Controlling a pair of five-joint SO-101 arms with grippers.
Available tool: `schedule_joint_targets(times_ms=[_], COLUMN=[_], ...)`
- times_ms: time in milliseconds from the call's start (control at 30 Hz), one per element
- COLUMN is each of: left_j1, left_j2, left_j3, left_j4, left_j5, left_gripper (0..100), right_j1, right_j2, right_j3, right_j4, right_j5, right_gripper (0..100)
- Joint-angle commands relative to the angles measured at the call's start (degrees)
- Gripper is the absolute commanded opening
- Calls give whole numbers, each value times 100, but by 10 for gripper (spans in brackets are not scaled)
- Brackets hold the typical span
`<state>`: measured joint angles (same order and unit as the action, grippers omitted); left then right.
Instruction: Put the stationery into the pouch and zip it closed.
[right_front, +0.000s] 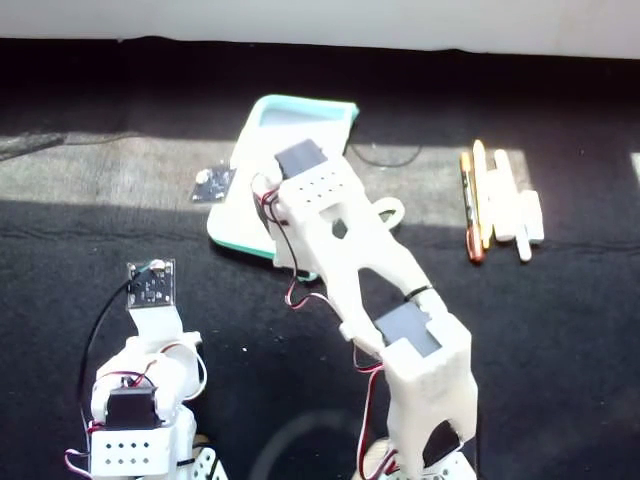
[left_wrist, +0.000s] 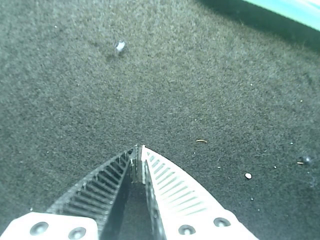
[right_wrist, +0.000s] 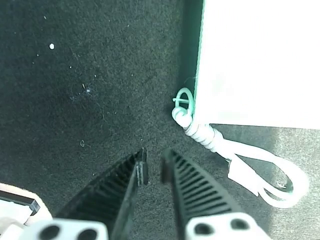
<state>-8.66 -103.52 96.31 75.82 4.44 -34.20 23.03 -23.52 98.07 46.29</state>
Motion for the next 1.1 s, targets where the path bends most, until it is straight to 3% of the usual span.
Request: schedule_joint_targets(times_ms=[0, 400, 1067], left_j1=[84, 84, 84], left_j2=[-4, -4, -4], left_j3=[84, 84, 84], left_j4=[0, 0, 0], left_j5=[35, 35, 35], left_gripper=[11, 11, 11], right_j1=[40, 426, 391], right_j2=[-40, 110, 936], right_j3=[-40, 259, 259], right_j4=[40, 75, -752], right_j5=[62, 70, 97], right_gripper=[190, 373, 378])
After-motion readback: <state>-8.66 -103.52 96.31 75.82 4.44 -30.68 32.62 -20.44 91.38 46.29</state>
